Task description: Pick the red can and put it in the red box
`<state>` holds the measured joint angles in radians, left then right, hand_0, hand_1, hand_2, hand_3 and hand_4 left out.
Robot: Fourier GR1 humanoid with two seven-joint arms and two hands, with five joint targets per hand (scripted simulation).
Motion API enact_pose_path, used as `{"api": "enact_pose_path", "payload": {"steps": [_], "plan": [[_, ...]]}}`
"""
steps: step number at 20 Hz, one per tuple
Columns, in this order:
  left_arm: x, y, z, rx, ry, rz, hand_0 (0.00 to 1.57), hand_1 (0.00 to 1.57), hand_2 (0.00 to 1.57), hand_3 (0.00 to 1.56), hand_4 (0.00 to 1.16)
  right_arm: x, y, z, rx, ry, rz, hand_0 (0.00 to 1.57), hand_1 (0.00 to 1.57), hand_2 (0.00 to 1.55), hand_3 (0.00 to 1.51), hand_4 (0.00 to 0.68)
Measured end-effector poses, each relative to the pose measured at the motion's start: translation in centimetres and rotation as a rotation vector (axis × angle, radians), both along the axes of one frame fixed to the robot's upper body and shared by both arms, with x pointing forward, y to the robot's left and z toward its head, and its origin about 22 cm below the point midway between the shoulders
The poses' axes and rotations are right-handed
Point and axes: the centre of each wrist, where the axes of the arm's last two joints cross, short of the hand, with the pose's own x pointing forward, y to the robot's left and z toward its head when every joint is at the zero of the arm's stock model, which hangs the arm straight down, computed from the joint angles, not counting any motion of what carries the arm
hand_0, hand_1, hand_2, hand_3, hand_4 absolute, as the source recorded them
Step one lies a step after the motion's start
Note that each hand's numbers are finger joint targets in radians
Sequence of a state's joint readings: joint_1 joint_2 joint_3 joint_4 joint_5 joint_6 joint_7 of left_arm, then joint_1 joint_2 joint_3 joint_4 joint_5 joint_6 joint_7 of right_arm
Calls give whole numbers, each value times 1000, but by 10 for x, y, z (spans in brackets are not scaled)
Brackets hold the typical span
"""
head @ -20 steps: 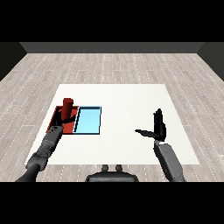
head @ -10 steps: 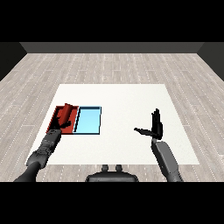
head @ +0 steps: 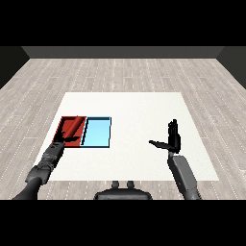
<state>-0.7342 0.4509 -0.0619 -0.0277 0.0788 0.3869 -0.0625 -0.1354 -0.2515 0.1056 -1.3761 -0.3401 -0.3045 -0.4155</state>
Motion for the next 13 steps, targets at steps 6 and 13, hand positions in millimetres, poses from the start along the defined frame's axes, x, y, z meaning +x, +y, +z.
{"api": "enact_pose_path", "payload": {"steps": [6, 13], "plan": [[14, -3, 15, -17, -218, -42, 1160, 1160, 1131, 0, 0, 0, -3, 5, 20, -20, 11, 0, 0, 0, 0, 0], [25, -13, 29, -152, -568, -211, 0, 0, 0, 0, 0, -2, 6, 11, 24, -53, 82, 0, 0, 0, 0, 0]]}}
